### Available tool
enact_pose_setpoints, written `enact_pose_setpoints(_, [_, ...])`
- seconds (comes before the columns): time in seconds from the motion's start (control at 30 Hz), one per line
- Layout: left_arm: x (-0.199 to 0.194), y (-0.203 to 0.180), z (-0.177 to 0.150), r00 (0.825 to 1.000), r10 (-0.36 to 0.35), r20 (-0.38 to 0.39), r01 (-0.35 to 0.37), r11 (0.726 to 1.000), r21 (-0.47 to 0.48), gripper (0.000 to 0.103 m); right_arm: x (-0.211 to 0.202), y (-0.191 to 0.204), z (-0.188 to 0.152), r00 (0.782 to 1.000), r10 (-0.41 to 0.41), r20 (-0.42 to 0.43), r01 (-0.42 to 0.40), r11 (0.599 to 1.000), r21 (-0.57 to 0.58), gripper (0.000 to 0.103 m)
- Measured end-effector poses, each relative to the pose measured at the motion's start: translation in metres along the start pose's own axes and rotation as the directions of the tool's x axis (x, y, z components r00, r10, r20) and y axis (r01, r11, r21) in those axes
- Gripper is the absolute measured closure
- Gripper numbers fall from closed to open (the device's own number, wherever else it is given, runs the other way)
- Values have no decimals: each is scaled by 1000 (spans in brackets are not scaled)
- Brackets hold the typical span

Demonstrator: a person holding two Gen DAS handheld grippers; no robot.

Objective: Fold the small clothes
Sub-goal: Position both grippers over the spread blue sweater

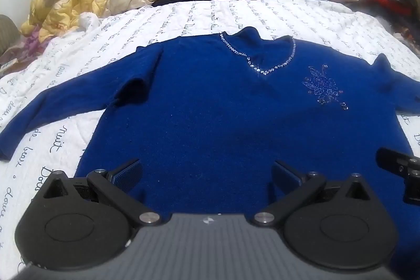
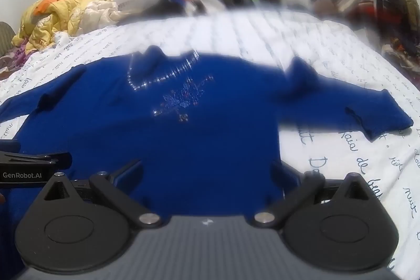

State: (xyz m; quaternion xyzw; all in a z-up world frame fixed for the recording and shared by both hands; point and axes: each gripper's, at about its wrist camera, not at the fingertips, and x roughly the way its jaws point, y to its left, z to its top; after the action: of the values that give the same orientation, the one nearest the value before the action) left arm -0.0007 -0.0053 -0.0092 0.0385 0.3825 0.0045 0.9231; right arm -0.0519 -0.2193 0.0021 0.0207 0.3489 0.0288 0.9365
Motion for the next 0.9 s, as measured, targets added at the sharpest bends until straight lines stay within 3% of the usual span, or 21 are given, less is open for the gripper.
enact_pose_setpoints(0.37, [2,0,-1,1000,0,-9,0,1000,-4,0,0,-4,-1,999,39,0,-39,999,17,0])
enact_pose_setpoints(0.9, [3,-2,-1,1000,-2,-19,2,1000,-6,0,-4,-4,-2,999,7,33,-6,999,-31,0])
